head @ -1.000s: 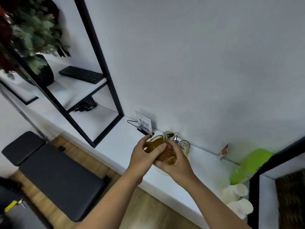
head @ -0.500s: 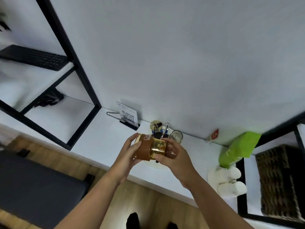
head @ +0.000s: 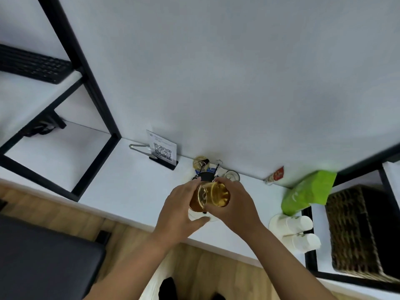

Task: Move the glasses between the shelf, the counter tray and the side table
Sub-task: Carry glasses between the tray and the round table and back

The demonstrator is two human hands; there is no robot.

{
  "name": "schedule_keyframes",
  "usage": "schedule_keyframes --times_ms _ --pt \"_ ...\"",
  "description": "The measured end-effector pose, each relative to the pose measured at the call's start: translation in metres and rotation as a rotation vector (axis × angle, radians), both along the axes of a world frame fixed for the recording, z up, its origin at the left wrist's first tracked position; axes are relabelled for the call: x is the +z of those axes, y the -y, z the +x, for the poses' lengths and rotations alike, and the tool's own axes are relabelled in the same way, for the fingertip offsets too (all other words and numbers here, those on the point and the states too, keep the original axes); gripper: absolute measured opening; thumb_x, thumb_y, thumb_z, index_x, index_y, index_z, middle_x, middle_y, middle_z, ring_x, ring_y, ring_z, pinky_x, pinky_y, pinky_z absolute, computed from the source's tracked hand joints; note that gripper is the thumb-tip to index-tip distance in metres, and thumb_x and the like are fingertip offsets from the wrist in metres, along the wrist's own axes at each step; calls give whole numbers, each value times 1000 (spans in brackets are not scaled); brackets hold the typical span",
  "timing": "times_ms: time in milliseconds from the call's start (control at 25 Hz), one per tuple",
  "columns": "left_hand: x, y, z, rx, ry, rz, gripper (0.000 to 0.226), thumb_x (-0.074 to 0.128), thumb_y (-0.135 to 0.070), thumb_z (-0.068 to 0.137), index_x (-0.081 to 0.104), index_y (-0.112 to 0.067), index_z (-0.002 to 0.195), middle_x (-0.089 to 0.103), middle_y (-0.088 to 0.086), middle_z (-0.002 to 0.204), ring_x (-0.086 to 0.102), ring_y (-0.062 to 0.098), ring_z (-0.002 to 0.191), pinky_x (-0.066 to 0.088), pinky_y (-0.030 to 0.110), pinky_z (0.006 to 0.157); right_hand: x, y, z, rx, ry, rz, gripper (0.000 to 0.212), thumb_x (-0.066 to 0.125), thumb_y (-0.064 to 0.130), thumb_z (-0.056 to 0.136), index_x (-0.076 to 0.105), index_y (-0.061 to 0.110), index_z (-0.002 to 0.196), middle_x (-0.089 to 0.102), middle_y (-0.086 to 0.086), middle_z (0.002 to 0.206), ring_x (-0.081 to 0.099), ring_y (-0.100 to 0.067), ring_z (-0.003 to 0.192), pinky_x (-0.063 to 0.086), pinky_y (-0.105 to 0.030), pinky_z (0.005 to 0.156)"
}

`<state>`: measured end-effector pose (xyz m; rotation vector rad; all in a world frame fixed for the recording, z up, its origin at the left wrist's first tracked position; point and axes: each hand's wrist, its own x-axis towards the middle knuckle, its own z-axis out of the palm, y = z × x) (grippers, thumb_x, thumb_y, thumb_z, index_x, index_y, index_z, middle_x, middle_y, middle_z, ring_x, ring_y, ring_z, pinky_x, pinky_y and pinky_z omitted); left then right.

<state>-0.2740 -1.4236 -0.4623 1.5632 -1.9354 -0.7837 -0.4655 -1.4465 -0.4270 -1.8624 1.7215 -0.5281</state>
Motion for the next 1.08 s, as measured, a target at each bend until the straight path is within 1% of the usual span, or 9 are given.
schedule_keyframes --times_ms 80,240,440,520,600,760,840,960,1080 --pt "-7 4 -10 64 -30 -45 107 85 -60 72 28 -34 159 51 -15 148 45 4 133 40 25 108 -1 2 4 4 -24 -10 79 86 52 70 51 38 140 56 10 121 58 -10 105 56 -26 86" --pt "-16 6 -20 123 -34 -46 113 90 -46 71 22 -38 161 59 -10 141 54 10 127 51 32 102 -9 -1 8 35 -7 -37 77 86 43 71 53 36 141 58 8 120 56 -13 110 52 -27 88" --pt "-28 2 -31 176 -38 -28 90 85 -49 74 39 -45 151 53 -26 144 52 -3 131 54 27 98 -23 -8 8 59 29 -71 75 81 35 72 52 37 142 48 11 112 61 -14 102 56 -28 79" --pt "-35 1 -37 183 -78 -17 82 85 -49 74 46 -44 145 56 -27 141 54 -3 129 55 30 97 -31 -10 4 74 39 -79 77 82 39 73 51 37 143 49 11 114 62 -13 104 55 -25 80" --pt "-44 -3 -39 214 -115 3 81 87 -49 74 46 -45 143 58 -25 140 54 -3 128 54 31 101 -38 -9 -5 107 67 -45 90 86 52 72 45 37 150 52 13 124 58 -8 114 53 -24 89" --pt "-62 -5 -37 295 -197 53 77 81 -62 77 47 -41 143 59 -22 139 54 1 130 52 31 105 -41 9 -28 179 106 55 107 68 88 64 30 48 156 51 21 138 50 -5 126 46 -29 102" --pt "-69 -1 -35 330 -222 60 79 82 -65 74 49 -39 142 60 -23 136 56 2 128 53 31 103 -41 22 -44 137 98 90 108 66 92 59 31 52 153 45 24 145 43 -5 133 40 -31 106" --pt "-81 6 -30 355 -254 58 80 89 -54 72 51 -37 140 61 -24 133 56 1 127 53 32 102 -50 39 -62 159 -14 107 111 67 92 58 30 50 154 38 21 156 31 -6 144 29 -33 113" --pt "-92 14 -28 334 -252 87 80 90 -50 72 50 -37 140 60 -24 132 54 -2 126 53 29 102 -71 52 -71 252 -160 94 114 70 86 63 28 42 159 30 8 168 16 -18 158 25 -48 125"
